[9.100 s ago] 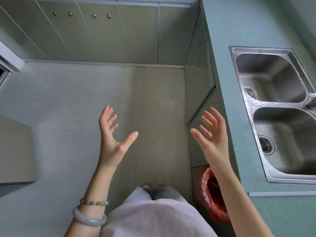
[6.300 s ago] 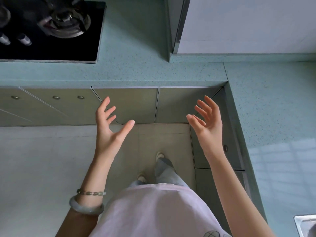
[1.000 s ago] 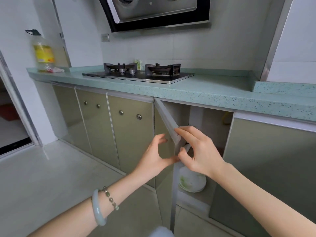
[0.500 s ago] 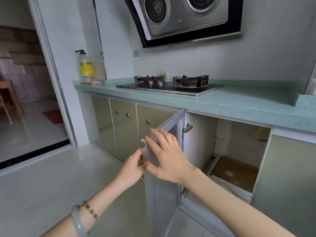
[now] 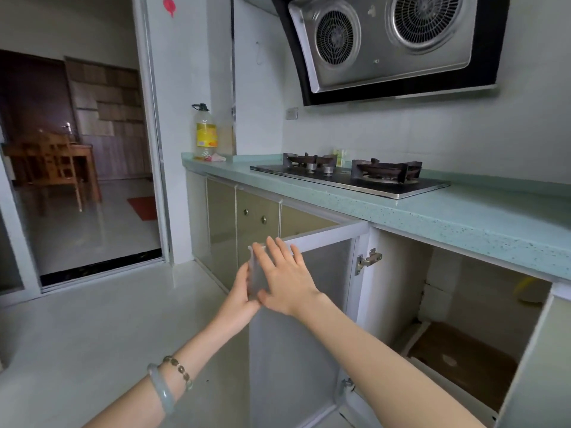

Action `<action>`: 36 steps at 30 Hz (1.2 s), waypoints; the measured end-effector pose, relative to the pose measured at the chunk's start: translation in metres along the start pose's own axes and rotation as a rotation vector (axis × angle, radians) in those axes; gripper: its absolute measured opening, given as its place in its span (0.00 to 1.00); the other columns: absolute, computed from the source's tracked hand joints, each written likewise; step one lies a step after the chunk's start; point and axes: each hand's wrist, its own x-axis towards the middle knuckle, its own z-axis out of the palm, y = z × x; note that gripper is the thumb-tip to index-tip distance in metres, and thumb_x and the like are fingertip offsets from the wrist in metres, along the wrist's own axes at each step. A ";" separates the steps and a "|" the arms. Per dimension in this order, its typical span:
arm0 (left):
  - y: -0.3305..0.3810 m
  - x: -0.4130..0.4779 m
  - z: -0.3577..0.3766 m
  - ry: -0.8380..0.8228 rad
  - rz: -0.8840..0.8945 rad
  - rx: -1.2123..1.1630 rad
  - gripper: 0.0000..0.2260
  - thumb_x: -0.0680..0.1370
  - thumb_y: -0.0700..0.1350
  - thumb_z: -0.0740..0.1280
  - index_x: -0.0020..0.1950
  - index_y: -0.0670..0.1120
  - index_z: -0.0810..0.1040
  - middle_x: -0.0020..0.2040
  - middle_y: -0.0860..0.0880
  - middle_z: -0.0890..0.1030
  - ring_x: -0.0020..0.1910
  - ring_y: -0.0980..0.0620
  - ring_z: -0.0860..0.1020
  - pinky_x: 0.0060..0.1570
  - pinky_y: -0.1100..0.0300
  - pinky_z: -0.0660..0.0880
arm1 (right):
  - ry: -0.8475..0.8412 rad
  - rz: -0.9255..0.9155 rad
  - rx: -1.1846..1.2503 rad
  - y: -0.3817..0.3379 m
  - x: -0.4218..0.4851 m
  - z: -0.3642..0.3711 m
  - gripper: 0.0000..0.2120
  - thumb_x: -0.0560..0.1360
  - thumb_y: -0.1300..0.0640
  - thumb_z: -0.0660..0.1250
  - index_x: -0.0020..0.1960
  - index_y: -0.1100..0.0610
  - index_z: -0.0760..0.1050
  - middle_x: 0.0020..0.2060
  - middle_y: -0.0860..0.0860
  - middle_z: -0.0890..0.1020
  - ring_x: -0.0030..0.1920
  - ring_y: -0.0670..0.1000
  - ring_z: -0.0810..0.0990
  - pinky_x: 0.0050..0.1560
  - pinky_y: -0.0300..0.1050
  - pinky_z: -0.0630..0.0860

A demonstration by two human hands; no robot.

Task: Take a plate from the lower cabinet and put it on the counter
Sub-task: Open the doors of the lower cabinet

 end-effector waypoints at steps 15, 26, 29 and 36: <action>-0.007 0.000 0.201 -0.047 0.450 0.461 0.36 0.76 0.41 0.68 0.78 0.42 0.51 0.78 0.48 0.52 0.77 0.45 0.56 0.72 0.56 0.52 | -0.181 0.218 -0.525 0.189 -0.189 -0.020 0.32 0.77 0.56 0.57 0.77 0.55 0.48 0.77 0.60 0.49 0.77 0.60 0.45 0.73 0.58 0.36; 0.006 -0.001 0.423 -0.500 0.404 0.354 0.37 0.78 0.56 0.64 0.78 0.43 0.49 0.79 0.46 0.55 0.78 0.48 0.55 0.74 0.52 0.53 | -0.490 0.345 -0.838 0.263 -0.279 -0.055 0.24 0.80 0.56 0.55 0.74 0.61 0.57 0.74 0.63 0.59 0.76 0.62 0.51 0.74 0.57 0.40; 0.006 0.003 0.446 -0.573 0.372 0.306 0.31 0.79 0.53 0.62 0.78 0.43 0.54 0.77 0.46 0.63 0.75 0.48 0.62 0.73 0.50 0.56 | -0.573 0.332 -0.948 0.267 -0.274 -0.055 0.23 0.80 0.56 0.55 0.73 0.62 0.60 0.74 0.62 0.61 0.76 0.61 0.52 0.74 0.58 0.39; 0.005 0.010 0.447 -0.591 0.315 0.126 0.19 0.79 0.45 0.66 0.68 0.40 0.70 0.62 0.44 0.79 0.63 0.45 0.75 0.67 0.48 0.67 | -0.768 0.330 -1.133 0.258 -0.265 -0.054 0.18 0.79 0.54 0.57 0.68 0.54 0.70 0.69 0.54 0.69 0.73 0.58 0.60 0.73 0.62 0.39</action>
